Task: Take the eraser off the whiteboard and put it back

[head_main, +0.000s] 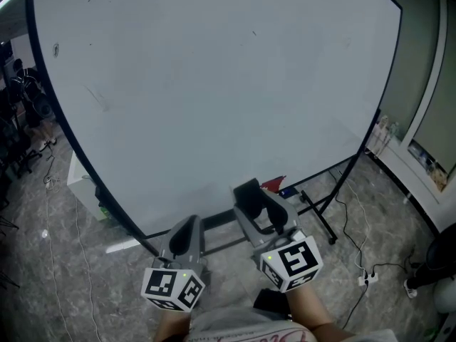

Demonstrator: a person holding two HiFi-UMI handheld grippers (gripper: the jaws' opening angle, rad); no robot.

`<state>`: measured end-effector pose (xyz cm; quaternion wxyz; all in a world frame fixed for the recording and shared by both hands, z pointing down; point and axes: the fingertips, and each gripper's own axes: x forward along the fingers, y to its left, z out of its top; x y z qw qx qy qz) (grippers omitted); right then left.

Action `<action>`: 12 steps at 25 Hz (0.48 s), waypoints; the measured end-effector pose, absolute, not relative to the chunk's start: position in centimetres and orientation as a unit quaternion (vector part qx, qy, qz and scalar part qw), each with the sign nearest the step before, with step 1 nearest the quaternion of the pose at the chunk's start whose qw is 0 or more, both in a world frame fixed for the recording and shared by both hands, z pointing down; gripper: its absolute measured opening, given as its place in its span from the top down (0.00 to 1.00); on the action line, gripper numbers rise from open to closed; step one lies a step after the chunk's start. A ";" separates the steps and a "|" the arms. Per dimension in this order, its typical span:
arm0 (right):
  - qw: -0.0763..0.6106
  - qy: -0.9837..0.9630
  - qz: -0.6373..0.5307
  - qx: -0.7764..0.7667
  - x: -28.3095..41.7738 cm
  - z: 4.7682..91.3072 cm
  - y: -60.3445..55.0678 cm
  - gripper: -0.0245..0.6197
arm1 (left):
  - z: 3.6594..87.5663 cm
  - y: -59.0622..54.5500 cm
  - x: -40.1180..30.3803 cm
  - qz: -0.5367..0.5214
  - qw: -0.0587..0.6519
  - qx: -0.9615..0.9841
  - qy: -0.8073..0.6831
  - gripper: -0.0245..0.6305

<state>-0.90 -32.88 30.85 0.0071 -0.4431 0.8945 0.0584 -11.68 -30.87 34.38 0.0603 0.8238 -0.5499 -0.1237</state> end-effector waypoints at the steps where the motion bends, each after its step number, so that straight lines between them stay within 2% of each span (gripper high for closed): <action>1: 0.008 0.894 0.058 -0.444 -0.9 30.8 -32.8 0.61 | 34.4 -30.8 -11.7 -0.123 0.060 0.824 -0.550 0.96; 12: 0.027 0.888 0.102 -0.447 -1.8 27.3 -34.6 0.61 | 34.4 -29.9 -12.2 -0.122 0.060 0.822 -0.553 0.96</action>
